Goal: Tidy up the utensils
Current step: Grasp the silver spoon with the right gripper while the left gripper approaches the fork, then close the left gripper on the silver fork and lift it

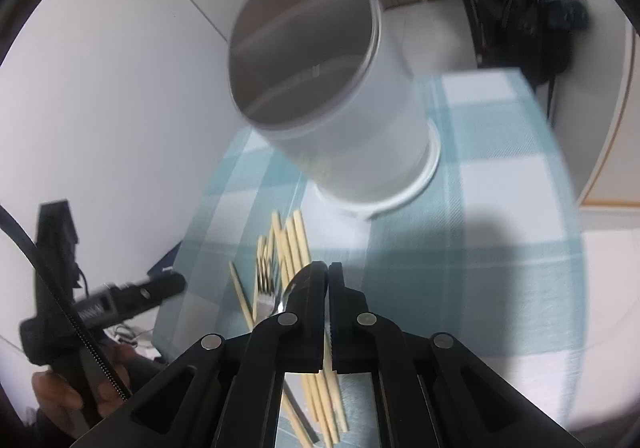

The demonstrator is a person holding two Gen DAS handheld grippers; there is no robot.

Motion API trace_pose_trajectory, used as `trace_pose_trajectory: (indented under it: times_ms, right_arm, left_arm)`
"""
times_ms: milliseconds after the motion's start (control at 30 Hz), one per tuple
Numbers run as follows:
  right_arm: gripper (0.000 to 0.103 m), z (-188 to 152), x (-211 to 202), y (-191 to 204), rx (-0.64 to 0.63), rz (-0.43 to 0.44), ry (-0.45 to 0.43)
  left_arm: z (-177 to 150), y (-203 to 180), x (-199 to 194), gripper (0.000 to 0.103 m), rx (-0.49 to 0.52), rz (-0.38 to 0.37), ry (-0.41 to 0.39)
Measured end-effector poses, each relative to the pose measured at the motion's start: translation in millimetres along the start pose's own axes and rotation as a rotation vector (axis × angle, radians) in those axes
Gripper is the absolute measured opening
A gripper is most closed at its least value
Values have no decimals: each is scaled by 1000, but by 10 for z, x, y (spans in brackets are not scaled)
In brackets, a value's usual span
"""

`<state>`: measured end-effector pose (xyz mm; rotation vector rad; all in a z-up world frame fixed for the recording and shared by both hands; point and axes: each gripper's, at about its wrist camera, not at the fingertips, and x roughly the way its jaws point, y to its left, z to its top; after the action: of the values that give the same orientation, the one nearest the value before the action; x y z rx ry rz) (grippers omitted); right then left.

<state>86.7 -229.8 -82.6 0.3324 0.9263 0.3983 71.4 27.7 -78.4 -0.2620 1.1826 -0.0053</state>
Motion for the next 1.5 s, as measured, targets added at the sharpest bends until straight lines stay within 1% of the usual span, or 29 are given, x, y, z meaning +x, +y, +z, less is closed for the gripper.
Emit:
trace_pose_trajectory:
  times_ms: [33,133,200,333,433,533,633,667,733,800,833,967,1033,1100,1300,1367,1400,1433,1500]
  right_arm:
    - [1,11,-60,26,-20,-17,-19]
    - [1,66,-315,35,-73,-40,-67]
    - [1,98,-441,38,-102,-50,-90]
    - [1,111,-493,55,-122,-70,-123]
    - [1,150,-635,14,-132,-70,-146]
    - [1,209,-710,43,-163,-75,-171]
    - [1,223,-753,76,-205,-81,-196]
    - [1,226,-752,67,-207,-76,-204]
    - [1,200,-754,37,-201,-73,-214]
    - [1,198,-746,5,-192,-71,-217]
    - [1,198,-749,-14,-182,-67,-218]
    - [1,199,-782,-59,-168,-54,-233]
    - [1,179,-789,-60,-175,-55,-231]
    - [1,160,-798,-68,-175,-55,-232]
    - [1,140,-861,-118,-152,-44,-243]
    - [1,135,-882,-126,-148,-47,-250]
    - [1,133,-887,-131,-146,-48,-250]
    - [1,129,-888,-135,-143,-47,-249]
    - [1,121,-886,-138,-137,-50,-247]
  left_arm:
    - [-10,-15,1,102,13,9,-2]
    - [-37,-43,1,102,22,-8,0]
    - [-46,-67,-14,102,25,5,-7]
    - [-27,-206,20,102,68,31,2]
    - [-16,-351,38,101,125,33,-3]
    - [-25,-424,65,101,164,38,8]
    - [-48,-454,144,92,182,58,34]
    - [-54,-462,170,89,184,54,43]
    - [-58,-486,218,88,201,78,55]
    - [-51,-511,245,73,217,98,61]
    - [-52,-530,263,71,225,107,65]
    - [-50,-604,261,58,252,124,45]
    - [-49,-634,269,55,257,128,46]
    - [-47,-656,259,43,254,113,48]
    - [-69,-747,262,42,267,96,42]
    - [-83,-798,268,40,284,106,33]
    - [-94,-814,266,33,292,114,28]
    - [-97,-820,265,31,295,118,25]
    - [-107,-825,256,20,289,111,22]
